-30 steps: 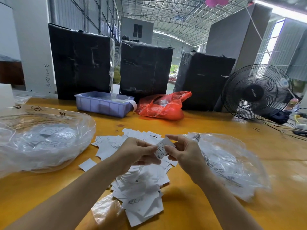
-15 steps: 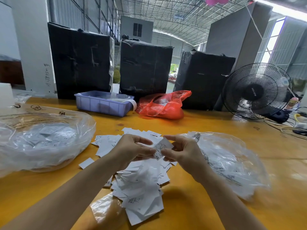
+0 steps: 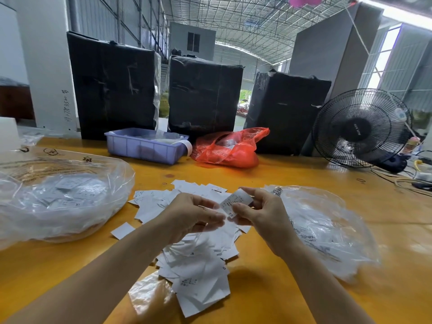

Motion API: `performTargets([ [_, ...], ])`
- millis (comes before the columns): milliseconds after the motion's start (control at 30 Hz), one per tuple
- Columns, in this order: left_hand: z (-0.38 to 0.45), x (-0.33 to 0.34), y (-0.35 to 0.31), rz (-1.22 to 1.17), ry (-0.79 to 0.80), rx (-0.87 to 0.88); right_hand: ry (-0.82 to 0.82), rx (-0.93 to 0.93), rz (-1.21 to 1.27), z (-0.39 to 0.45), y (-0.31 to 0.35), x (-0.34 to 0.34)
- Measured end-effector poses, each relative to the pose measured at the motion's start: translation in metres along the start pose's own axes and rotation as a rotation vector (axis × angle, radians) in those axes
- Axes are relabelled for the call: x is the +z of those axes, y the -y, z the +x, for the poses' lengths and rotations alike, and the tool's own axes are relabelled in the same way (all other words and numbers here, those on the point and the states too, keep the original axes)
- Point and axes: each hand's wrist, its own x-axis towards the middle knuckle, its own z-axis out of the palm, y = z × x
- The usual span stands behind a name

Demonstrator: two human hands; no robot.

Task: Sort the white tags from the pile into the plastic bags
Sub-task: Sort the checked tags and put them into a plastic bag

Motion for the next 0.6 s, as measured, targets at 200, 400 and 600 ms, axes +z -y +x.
performTargets([
  [200, 0.0019, -0.0025, -0.0002, 0.14, -0.045, 0.086, -0.008, -0.009, -0.134, -0.0006, -0.0011, -0.0006],
  [400, 0.0037, -0.0021, 0.0002, 0.195, -0.047, 0.106, 0.048, 0.093, -0.075, -0.0033, 0.0029, 0.0024],
  [600, 0.0036, 0.0041, 0.0054, 0.14, -0.069, 0.089, 0.077, 0.147, 0.018, -0.0061, 0.0063, 0.0067],
])
